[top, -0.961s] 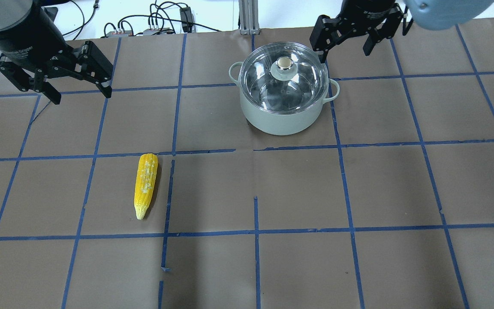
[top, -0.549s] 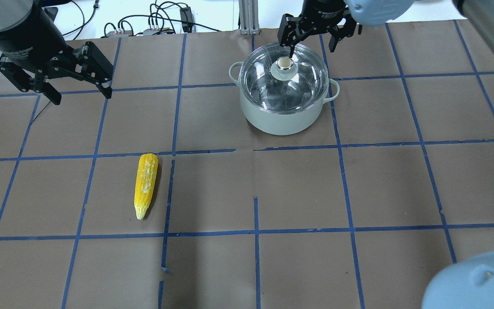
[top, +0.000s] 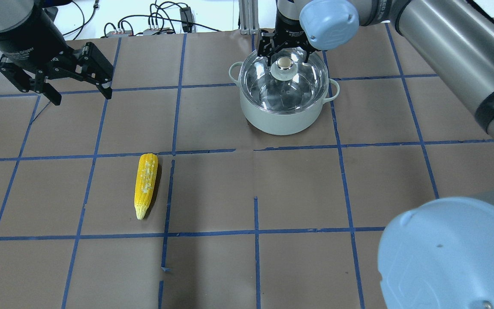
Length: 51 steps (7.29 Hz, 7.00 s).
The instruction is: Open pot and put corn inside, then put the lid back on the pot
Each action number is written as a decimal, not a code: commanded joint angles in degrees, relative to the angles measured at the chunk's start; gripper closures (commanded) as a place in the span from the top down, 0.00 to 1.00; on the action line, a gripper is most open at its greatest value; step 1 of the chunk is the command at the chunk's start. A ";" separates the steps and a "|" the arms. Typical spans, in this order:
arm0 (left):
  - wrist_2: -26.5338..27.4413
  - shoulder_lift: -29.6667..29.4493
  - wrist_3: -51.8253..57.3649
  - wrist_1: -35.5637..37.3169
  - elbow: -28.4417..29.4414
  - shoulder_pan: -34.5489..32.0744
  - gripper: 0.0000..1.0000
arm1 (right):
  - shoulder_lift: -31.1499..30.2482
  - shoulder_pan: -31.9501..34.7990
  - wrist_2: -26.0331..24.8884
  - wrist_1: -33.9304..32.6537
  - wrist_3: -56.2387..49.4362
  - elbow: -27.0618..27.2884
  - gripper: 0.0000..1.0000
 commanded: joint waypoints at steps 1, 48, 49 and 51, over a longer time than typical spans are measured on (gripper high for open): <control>0.03 -0.06 0.09 0.28 0.06 0.08 1.00 | 0.99 0.12 0.02 -1.17 -0.12 0.03 0.93; -5.86 -29.82 -26.43 32.88 8.27 -19.68 0.20 | -38.81 -7.26 -1.91 11.77 -9.97 24.09 0.34; -5.77 -33.95 -27.06 32.88 13.11 -20.91 0.20 | -39.78 -7.26 -1.91 10.88 -9.97 25.42 0.34; -5.68 -38.63 -28.21 31.05 20.33 -21.89 0.20 | -39.79 -7.26 -1.83 10.69 -9.97 25.61 0.34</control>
